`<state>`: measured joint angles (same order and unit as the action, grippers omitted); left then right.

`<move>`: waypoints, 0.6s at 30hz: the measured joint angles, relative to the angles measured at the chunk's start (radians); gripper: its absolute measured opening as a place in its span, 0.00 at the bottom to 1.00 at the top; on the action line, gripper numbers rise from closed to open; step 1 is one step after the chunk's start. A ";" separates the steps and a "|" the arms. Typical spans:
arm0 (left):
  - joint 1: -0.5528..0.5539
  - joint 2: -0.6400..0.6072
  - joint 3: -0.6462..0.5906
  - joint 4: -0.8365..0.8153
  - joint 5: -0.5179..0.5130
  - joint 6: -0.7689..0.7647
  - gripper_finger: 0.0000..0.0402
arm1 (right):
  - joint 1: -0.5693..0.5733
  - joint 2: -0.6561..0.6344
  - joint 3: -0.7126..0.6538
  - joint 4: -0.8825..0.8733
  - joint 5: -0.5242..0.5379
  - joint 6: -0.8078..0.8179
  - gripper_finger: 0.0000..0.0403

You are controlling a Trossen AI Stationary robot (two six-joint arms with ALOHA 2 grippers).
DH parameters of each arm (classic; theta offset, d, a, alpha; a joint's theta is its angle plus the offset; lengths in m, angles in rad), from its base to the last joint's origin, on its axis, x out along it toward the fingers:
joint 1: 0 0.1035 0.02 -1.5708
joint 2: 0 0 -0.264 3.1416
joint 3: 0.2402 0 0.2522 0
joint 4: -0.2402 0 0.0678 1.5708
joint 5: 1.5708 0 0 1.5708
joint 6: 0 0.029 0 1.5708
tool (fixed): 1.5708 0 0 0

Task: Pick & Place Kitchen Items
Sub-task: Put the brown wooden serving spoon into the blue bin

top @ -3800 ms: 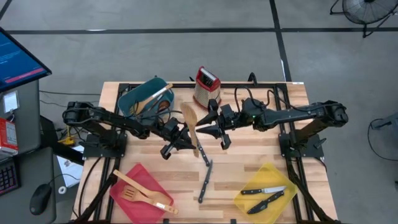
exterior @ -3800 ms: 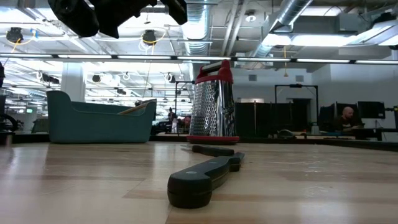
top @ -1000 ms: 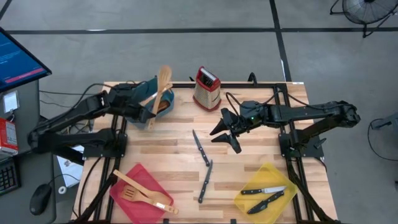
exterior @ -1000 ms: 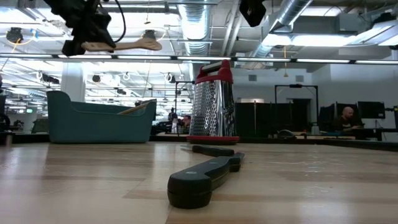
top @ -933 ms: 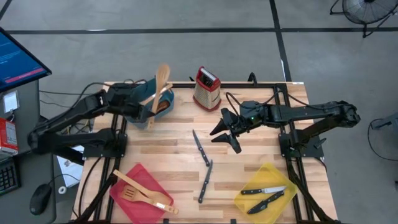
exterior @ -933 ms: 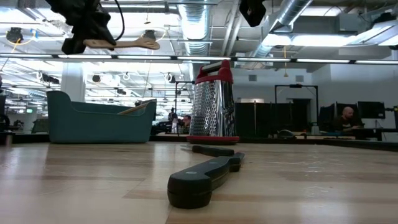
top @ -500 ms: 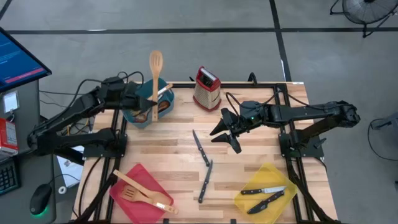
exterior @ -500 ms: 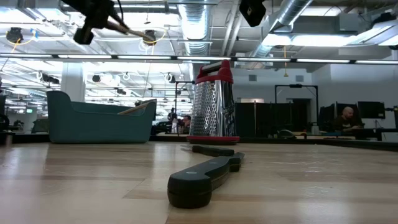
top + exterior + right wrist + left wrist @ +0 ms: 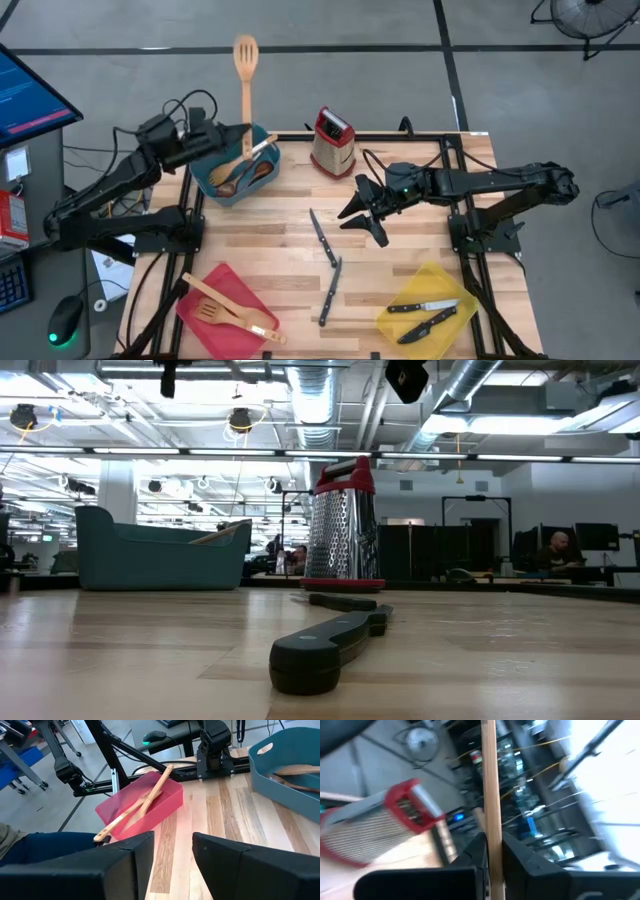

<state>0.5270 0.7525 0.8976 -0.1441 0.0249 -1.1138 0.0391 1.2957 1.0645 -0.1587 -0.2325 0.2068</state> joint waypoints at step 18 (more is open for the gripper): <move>-0.005 0.000 0.000 0.177 0.000 -0.034 0.07 | 0.006 0.000 0.000 -0.014 -0.002 -0.005 0.35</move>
<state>0.5224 0.7525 0.8978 0.0325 0.0245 -1.1482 0.0448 1.2961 1.0645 -0.1727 -0.2348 0.2020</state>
